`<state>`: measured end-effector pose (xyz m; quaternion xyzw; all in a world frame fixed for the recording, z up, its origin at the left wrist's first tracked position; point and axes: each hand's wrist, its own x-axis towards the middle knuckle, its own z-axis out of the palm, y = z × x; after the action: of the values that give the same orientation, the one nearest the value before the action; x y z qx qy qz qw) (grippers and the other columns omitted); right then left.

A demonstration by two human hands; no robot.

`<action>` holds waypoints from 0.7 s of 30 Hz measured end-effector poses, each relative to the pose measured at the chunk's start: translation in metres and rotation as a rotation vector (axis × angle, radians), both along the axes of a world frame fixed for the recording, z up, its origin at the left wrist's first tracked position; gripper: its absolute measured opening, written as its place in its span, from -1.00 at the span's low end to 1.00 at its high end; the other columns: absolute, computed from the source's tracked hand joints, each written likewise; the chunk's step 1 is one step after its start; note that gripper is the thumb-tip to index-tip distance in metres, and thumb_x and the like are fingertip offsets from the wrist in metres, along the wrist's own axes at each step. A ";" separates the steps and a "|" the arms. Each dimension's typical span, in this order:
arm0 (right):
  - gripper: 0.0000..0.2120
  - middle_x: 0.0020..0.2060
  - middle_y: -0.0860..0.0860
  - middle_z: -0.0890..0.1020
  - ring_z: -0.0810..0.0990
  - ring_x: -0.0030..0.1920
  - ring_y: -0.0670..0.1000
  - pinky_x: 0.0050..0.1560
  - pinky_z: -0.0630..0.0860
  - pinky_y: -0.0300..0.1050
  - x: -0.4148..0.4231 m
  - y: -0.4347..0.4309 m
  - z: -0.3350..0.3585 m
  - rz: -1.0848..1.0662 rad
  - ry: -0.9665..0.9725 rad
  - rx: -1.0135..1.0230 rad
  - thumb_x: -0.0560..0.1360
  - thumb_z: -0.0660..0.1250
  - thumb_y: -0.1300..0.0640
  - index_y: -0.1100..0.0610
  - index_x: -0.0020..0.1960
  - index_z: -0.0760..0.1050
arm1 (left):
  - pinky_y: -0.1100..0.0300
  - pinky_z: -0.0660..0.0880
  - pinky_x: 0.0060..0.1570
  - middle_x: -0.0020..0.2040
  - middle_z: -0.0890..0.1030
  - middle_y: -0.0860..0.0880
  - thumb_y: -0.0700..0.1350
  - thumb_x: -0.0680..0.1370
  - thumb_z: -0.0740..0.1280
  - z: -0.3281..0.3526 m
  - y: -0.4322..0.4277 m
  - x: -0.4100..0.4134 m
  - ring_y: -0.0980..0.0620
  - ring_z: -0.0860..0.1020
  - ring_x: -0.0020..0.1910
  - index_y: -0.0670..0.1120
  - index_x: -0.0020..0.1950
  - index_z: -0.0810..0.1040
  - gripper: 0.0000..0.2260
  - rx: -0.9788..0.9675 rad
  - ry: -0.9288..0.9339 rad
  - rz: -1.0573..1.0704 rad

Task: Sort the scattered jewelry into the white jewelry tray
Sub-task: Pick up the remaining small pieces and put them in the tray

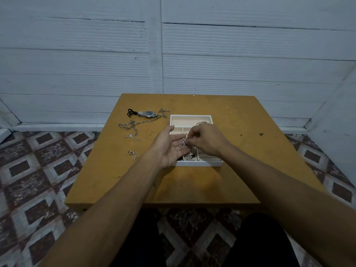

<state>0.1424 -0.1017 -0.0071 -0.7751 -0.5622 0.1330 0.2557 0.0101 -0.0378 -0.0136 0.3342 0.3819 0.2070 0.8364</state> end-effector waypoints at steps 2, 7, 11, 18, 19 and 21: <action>-0.87 -0.32 -0.04 0.61 0.55 -0.28 -0.07 -0.23 0.47 -0.15 -0.002 0.002 -0.002 -0.017 0.018 -0.021 0.40 0.48 0.04 0.09 -0.19 0.62 | -0.01 0.57 0.01 0.02 0.61 -0.29 0.05 0.65 0.11 0.001 -0.001 0.001 -0.17 0.61 -0.03 -0.33 0.33 0.40 -0.52 -0.008 -0.009 0.002; -0.94 -0.28 0.01 0.66 0.60 -0.21 -0.02 -0.13 0.56 -0.09 -0.002 0.006 -0.003 -0.025 0.003 -0.050 0.41 0.45 0.11 0.10 -0.18 0.65 | -0.06 0.54 0.11 0.20 0.56 -0.33 0.06 0.65 0.11 -0.002 0.001 0.000 -0.24 0.58 0.14 -0.33 0.34 0.40 -0.52 -0.020 -0.029 -0.001; -0.94 -0.29 0.00 0.66 0.60 -0.21 -0.02 -0.13 0.56 -0.10 -0.002 0.006 -0.002 -0.044 -0.001 -0.054 0.41 0.40 0.13 0.09 -0.20 0.65 | -0.04 0.56 0.01 0.19 0.57 -0.31 0.06 0.65 0.12 -0.003 0.001 0.000 -0.21 0.61 0.07 -0.31 0.34 0.40 -0.53 -0.024 -0.032 -0.009; -0.91 -0.37 -0.06 0.56 0.50 -0.32 -0.07 -0.32 0.42 -0.19 0.000 0.001 0.004 -0.030 0.043 -0.062 0.38 0.40 0.12 0.14 -0.24 0.57 | -0.01 0.58 -0.02 0.12 0.60 -0.27 0.05 0.64 0.14 -0.004 -0.001 -0.001 -0.16 0.62 -0.03 -0.30 0.29 0.45 -0.55 -0.038 -0.032 0.003; -0.91 -0.36 -0.06 0.56 0.48 -0.33 -0.09 -0.34 0.38 -0.21 0.002 0.000 0.006 -0.018 0.044 -0.061 0.40 0.40 0.13 0.14 -0.25 0.55 | -0.01 0.58 0.01 0.09 0.60 -0.26 0.06 0.64 0.14 -0.005 -0.001 -0.001 -0.16 0.61 -0.02 -0.30 0.28 0.46 -0.55 -0.042 -0.034 0.009; -0.88 -0.36 -0.07 0.55 0.45 -0.35 -0.13 -0.31 0.36 -0.20 0.007 -0.001 0.009 0.017 0.050 -0.077 0.42 0.41 0.13 0.11 -0.27 0.53 | -0.02 0.55 0.11 0.09 0.59 -0.26 0.06 0.63 0.15 -0.007 0.000 -0.002 -0.17 0.60 0.04 -0.31 0.29 0.46 -0.54 -0.053 -0.034 0.019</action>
<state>0.1489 -0.1022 0.0021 -0.7761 -0.5566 0.1760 0.2387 0.0085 -0.0381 -0.0203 0.3048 0.3761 0.2102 0.8494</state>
